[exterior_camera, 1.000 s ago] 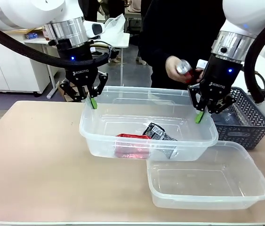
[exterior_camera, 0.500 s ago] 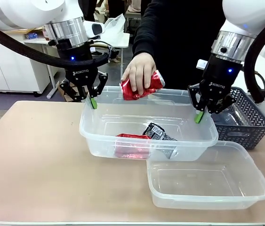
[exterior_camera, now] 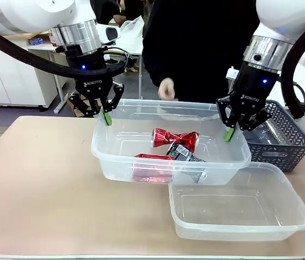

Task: Sort the waste into each basket.
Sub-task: Offer the picked Organizing box to the human, then release the Organizing box you were holding.

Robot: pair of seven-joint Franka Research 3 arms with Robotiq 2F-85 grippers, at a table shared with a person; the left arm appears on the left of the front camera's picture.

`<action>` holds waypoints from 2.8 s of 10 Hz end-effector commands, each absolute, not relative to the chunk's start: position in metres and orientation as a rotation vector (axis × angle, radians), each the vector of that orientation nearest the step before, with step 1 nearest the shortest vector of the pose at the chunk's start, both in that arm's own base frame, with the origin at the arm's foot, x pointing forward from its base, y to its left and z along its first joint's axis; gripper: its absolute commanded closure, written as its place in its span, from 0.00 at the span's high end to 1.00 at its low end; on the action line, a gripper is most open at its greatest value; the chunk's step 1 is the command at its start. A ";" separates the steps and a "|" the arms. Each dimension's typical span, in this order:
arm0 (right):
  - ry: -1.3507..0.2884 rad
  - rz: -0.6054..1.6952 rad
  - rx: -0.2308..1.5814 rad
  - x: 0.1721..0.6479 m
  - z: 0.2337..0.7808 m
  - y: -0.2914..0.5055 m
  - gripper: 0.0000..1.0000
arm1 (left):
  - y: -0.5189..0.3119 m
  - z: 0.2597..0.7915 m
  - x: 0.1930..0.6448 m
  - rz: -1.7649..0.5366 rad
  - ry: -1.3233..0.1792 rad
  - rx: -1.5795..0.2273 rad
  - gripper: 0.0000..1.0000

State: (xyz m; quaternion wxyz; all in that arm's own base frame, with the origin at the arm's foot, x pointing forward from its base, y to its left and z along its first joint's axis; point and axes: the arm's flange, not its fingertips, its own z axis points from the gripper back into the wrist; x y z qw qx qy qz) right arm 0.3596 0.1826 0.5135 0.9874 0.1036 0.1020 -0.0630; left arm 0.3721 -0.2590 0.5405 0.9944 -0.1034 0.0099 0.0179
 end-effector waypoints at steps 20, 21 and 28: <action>0.366 -0.158 0.225 0.566 0.530 0.154 0.05 | -0.261 0.557 0.565 0.335 -0.046 -0.328 0.06; 0.353 -0.146 0.235 0.574 0.536 0.157 0.05 | -0.257 0.555 0.561 0.373 0.028 -0.316 0.06; 0.353 -0.146 0.235 0.574 0.536 0.157 0.05 | -0.266 0.541 0.558 0.220 -0.029 -0.300 0.06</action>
